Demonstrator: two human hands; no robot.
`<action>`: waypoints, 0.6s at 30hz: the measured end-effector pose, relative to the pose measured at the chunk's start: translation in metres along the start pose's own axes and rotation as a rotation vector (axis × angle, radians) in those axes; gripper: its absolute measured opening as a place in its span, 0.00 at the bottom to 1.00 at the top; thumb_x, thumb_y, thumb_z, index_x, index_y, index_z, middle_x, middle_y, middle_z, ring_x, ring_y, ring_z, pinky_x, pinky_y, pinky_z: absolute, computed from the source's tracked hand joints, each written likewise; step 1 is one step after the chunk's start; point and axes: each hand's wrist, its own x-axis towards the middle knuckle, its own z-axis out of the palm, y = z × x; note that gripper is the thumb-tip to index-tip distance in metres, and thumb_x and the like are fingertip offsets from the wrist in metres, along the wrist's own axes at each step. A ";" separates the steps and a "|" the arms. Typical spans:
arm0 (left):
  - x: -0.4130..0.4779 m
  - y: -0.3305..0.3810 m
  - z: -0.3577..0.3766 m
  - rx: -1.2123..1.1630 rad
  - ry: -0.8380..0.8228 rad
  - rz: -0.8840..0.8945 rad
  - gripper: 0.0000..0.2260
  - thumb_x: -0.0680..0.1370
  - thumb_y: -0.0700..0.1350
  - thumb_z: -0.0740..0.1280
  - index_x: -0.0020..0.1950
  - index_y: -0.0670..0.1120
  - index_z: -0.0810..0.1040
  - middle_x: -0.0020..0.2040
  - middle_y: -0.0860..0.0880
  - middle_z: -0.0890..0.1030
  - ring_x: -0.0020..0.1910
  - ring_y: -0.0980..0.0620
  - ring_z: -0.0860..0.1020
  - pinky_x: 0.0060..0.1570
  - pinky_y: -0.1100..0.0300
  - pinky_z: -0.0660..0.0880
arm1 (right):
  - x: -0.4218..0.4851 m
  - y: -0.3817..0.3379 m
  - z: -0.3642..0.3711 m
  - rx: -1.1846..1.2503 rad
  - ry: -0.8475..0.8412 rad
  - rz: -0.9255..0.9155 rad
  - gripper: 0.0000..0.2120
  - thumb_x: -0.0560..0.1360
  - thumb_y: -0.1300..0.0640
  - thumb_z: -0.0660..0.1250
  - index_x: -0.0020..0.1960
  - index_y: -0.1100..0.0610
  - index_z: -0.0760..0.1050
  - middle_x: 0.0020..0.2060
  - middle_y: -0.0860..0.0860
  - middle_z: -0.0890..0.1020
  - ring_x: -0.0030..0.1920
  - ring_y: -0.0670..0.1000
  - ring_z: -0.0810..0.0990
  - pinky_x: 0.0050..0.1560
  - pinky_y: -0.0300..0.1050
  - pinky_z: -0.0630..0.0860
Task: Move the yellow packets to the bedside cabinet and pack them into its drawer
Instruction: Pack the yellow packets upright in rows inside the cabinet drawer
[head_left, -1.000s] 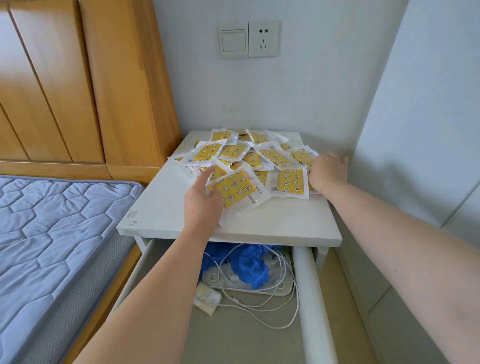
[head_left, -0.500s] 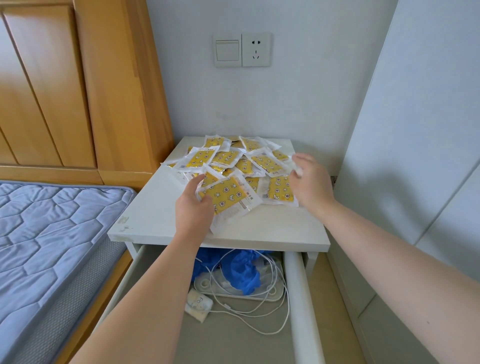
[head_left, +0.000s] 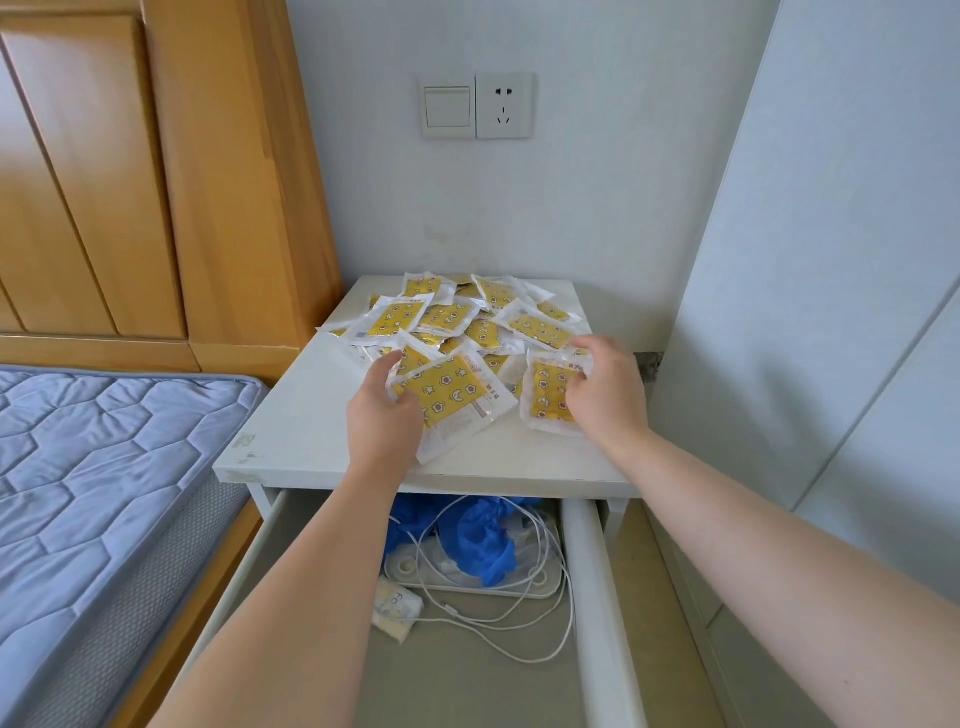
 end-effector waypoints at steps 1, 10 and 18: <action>0.000 0.000 0.000 0.002 0.001 0.001 0.21 0.81 0.38 0.57 0.72 0.56 0.68 0.67 0.49 0.73 0.38 0.63 0.71 0.30 0.69 0.68 | 0.004 0.005 0.001 -0.094 -0.039 0.092 0.19 0.75 0.63 0.63 0.66 0.58 0.71 0.64 0.54 0.73 0.65 0.55 0.70 0.61 0.44 0.67; 0.000 0.000 0.001 0.010 0.008 0.007 0.21 0.81 0.38 0.57 0.72 0.56 0.68 0.53 0.55 0.70 0.36 0.63 0.70 0.31 0.68 0.70 | 0.044 0.003 0.006 -0.272 -0.457 0.142 0.31 0.75 0.44 0.67 0.72 0.57 0.62 0.68 0.54 0.71 0.68 0.58 0.69 0.66 0.53 0.66; 0.001 0.001 0.002 0.003 0.006 0.009 0.21 0.81 0.38 0.57 0.72 0.56 0.68 0.52 0.55 0.70 0.37 0.63 0.70 0.31 0.68 0.69 | 0.063 -0.012 0.007 -0.420 -0.596 0.139 0.27 0.69 0.35 0.69 0.49 0.58 0.71 0.42 0.52 0.76 0.48 0.55 0.76 0.39 0.44 0.71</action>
